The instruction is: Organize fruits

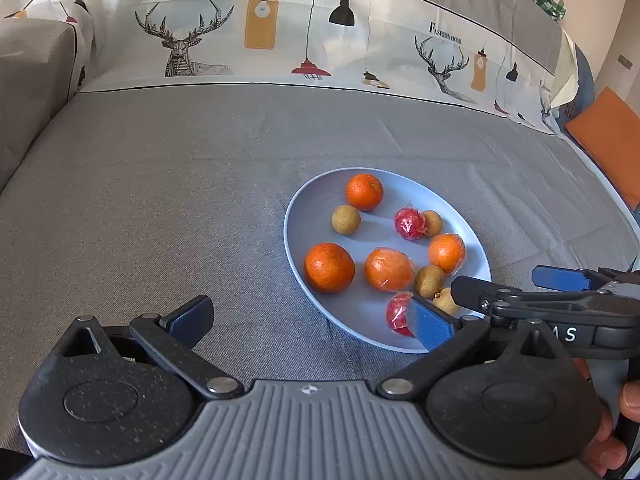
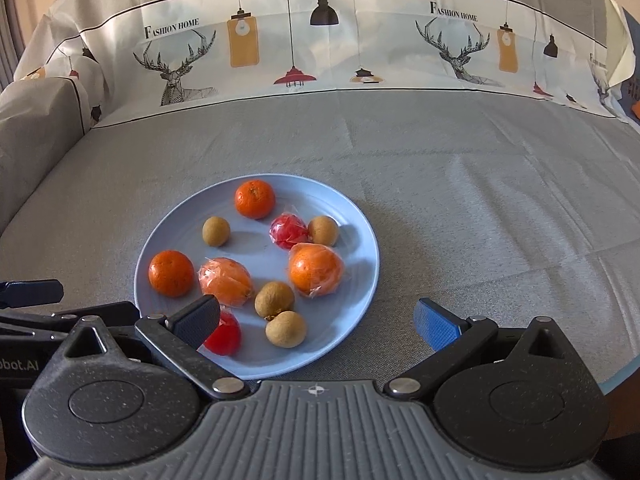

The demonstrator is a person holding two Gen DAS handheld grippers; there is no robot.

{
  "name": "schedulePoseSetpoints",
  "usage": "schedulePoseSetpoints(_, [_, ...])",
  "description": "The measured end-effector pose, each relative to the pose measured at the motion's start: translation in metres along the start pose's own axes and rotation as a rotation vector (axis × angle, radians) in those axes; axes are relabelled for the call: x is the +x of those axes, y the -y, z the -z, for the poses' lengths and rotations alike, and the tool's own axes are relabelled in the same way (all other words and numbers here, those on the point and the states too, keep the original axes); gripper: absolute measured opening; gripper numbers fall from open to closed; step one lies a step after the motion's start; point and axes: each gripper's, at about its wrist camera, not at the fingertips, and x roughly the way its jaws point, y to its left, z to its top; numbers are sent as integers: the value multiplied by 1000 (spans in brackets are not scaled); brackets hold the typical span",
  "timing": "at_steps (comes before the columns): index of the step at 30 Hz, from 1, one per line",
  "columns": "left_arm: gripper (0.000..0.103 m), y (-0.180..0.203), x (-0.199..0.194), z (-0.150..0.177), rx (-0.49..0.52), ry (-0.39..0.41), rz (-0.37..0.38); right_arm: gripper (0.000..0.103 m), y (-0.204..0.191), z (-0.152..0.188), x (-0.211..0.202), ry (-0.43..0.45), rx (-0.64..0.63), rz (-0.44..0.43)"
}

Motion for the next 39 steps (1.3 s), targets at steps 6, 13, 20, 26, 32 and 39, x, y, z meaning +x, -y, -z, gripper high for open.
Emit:
schedulePoseSetpoints(6, [102, 2, 0, 0, 2, -1, 12, 102, 1, -1, 2, 2, 10, -6])
schedulePoseSetpoints(13, [102, 4, -1, 1, 12, 7, 14, 102, 1, -1, 2, 3, 9, -5])
schedulePoseSetpoints(20, [102, 7, -2, 2, 29, 17, 19, 102, 1, -1, 2, 4, 12, -6])
schedulePoseSetpoints(26, [102, 9, -4, 2, 40, 25, 27, 102, 2, -2, 1, 13, 17, -3])
schedulePoseSetpoints(32, [102, 8, -3, 2, 40, 32, 37, 102, 3, -5, 1, 21, 24, -3])
schedulePoseSetpoints(39, [102, 9, -1, 0, 53, 37, 46, 102, 7, -9, 1, 37, 59, -9])
